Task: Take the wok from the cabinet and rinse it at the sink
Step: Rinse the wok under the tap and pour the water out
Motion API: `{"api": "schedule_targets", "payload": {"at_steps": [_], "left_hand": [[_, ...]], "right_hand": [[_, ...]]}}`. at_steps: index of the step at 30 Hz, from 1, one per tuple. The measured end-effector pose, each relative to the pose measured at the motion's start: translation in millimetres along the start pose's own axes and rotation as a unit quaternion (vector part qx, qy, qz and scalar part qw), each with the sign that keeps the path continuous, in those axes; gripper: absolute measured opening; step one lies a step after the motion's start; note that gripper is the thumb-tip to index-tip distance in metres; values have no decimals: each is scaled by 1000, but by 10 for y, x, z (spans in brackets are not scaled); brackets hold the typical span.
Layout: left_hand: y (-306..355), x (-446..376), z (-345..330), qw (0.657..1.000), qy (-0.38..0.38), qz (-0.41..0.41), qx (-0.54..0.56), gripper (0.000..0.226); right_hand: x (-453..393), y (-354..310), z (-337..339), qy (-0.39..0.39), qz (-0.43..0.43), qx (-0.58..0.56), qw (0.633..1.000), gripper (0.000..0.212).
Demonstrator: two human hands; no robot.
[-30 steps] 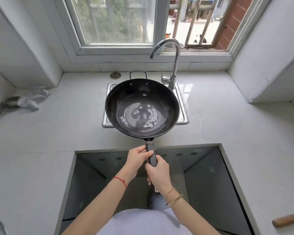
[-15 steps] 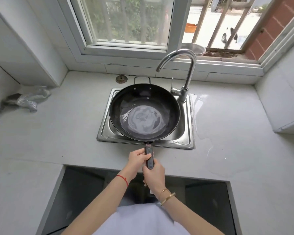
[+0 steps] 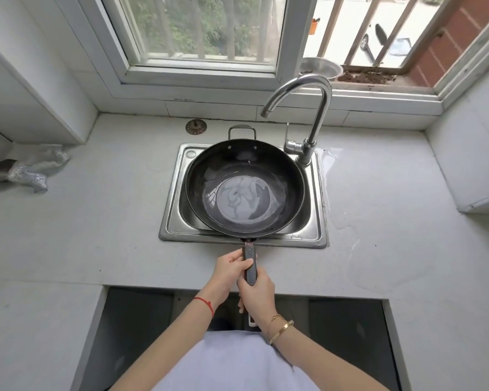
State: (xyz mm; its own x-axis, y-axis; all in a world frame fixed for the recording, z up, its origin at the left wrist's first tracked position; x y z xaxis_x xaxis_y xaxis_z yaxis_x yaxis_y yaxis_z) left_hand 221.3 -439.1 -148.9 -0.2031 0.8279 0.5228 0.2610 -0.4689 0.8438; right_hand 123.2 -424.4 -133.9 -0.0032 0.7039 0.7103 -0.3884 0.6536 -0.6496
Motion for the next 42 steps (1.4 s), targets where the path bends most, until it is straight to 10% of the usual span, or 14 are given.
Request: {"api": "schedule_targets", "payload": {"at_steps": [6,19,42], "left_hand": [[29,17,-1,1000,-17,0,11,31],[18,66,-96,999,24,31,29,33],[71,10,-50,997,5,65,46,46]], "right_hand": [[-103,-85,260,-24,52,159,986,23],[-1063,-1563,1299,96,234,124,959,50],[-2214,-2737,1062,-12,178,262,948,80]]}}
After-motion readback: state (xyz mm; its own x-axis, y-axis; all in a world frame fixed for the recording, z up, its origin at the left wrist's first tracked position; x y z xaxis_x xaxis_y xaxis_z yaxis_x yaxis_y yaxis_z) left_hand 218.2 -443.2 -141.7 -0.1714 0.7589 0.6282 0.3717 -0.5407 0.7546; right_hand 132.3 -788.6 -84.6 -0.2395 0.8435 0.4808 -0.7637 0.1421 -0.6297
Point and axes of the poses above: each hand's wrist, its own x-axis away from the middle knuckle, its own z-axis out of the back of the hand, y = z × x, the point moved 5 cm from there along -x, towards the middle knuckle, and after that the axes turned 13 degrees about -z, right-handed, at the moved point
